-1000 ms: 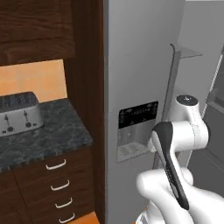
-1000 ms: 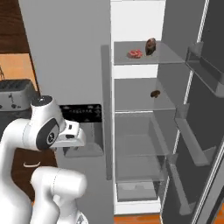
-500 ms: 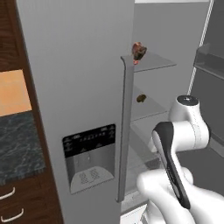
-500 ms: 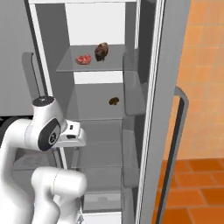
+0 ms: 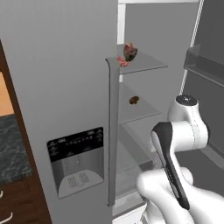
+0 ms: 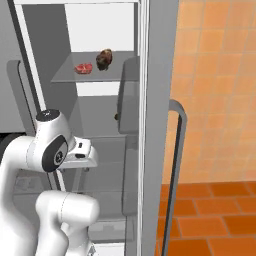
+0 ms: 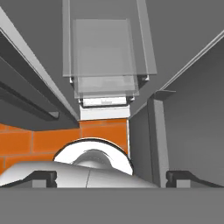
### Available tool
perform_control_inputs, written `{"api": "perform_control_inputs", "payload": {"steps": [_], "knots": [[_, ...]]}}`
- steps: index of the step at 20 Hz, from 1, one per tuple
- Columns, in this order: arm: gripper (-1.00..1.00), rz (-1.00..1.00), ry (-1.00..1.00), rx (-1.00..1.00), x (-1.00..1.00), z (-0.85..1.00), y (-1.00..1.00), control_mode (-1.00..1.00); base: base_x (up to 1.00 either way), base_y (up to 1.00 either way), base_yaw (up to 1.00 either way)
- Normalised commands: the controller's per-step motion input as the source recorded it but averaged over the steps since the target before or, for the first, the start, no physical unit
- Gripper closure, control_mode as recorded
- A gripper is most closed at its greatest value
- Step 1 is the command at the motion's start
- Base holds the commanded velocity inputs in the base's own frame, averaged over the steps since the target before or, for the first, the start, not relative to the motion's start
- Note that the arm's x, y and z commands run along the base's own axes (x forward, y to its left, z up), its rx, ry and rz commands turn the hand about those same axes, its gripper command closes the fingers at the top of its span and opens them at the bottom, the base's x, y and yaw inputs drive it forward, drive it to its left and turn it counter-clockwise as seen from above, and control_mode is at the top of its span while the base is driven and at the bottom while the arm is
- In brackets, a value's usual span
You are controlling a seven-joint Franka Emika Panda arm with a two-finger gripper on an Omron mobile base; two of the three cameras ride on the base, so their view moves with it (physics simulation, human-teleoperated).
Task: Place one mushroom and one steak in each tupperware on the nearby counter, to pack two identical lunches.
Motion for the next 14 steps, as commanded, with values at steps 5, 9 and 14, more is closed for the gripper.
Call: {"api": "perform_control_inputs", "payload": {"steps": [5, 9, 14], "knots": [[-1.00, 0.00, 0.00, 0.00, 0.00, 0.00, 0.00, 1.00, 0.07, -0.02, -0.01], [-1.00, 0.00, 0.00, 0.00, 0.00, 0.00, 0.00, 1.00, 0.47, 0.02, 0.00], [-1.00, 0.01, -0.23, -0.03, 0.00, 0.23, 0.07, -1.00, 0.00, 0.00, 0.00]]}}
